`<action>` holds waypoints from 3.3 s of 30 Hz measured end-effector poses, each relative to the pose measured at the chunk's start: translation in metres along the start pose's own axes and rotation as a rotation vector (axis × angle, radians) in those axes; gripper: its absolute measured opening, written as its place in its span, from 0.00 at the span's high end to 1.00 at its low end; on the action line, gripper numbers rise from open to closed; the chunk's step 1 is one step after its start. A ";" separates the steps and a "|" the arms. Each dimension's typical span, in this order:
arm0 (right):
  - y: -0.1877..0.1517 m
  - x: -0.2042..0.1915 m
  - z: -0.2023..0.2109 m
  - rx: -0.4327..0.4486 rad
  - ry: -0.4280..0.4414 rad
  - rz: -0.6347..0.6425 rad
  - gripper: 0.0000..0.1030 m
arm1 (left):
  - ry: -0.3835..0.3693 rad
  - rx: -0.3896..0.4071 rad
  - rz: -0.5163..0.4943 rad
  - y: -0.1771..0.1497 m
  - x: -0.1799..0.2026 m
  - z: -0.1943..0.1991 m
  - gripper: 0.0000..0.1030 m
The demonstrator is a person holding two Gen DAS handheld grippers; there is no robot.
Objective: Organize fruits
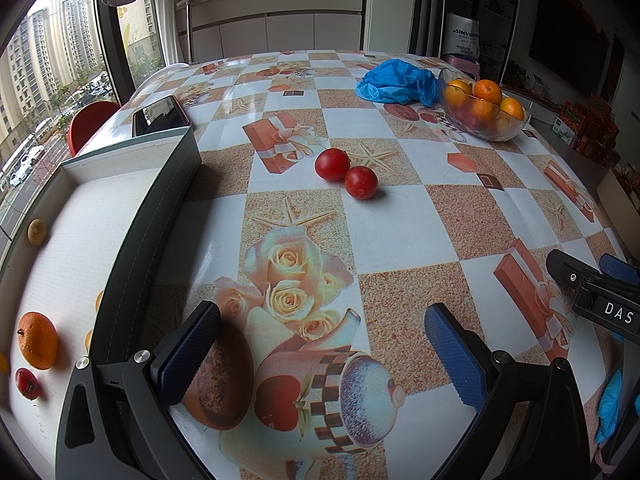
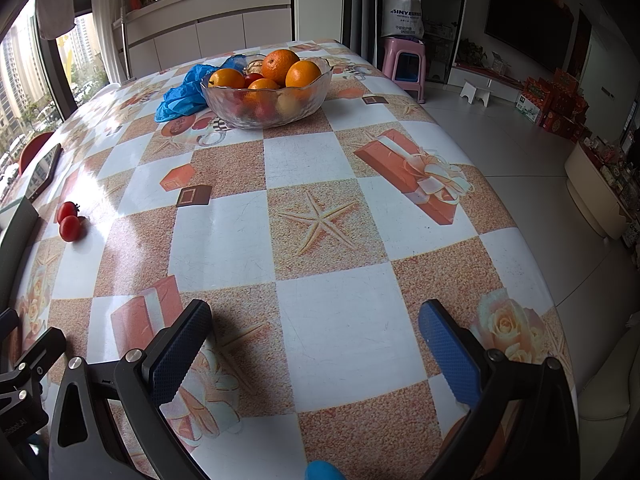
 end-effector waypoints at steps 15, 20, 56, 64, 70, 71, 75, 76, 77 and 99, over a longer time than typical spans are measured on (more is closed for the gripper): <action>0.000 0.000 0.000 0.000 0.000 0.000 0.00 | 0.000 0.000 0.000 0.000 0.000 0.000 0.01; 0.000 0.000 0.000 0.000 0.000 0.000 0.00 | 0.000 0.000 0.000 0.000 0.000 0.000 0.01; 0.000 0.000 0.000 0.000 0.000 0.000 0.00 | -0.001 0.000 0.001 0.000 0.000 0.000 0.01; 0.000 0.000 0.000 0.000 0.000 0.000 0.00 | -0.040 -0.043 0.004 0.009 0.004 0.000 0.01; 0.000 0.000 0.000 0.001 0.000 0.000 0.00 | -0.084 0.000 0.029 0.050 0.011 0.007 0.01; 0.000 0.000 0.000 0.001 0.000 0.000 0.00 | -0.087 -0.003 0.037 0.056 0.011 0.005 0.01; 0.000 0.000 0.000 0.001 0.001 0.000 0.00 | -0.090 -0.038 0.055 0.077 0.013 -0.013 0.01; 0.000 0.000 0.000 0.001 0.001 0.000 0.00 | -0.084 -0.043 0.056 0.080 0.014 -0.018 0.04; 0.000 0.000 0.000 0.001 0.001 0.000 0.00 | -0.081 -0.048 0.053 0.084 0.016 -0.023 0.10; 0.000 0.000 0.000 0.001 0.001 0.001 0.00 | -0.184 -0.088 -0.003 0.051 0.037 -0.028 0.76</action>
Point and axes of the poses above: each gripper's, at about its wrist camera, not at the fingertips, and z roughly against the way its jaws point, x to its right, y to its top, the point moved 5 cm from there along -z, roughly the way its jaws point, and after that the axes turned 14 degrees about z, right-handed, at the moved point
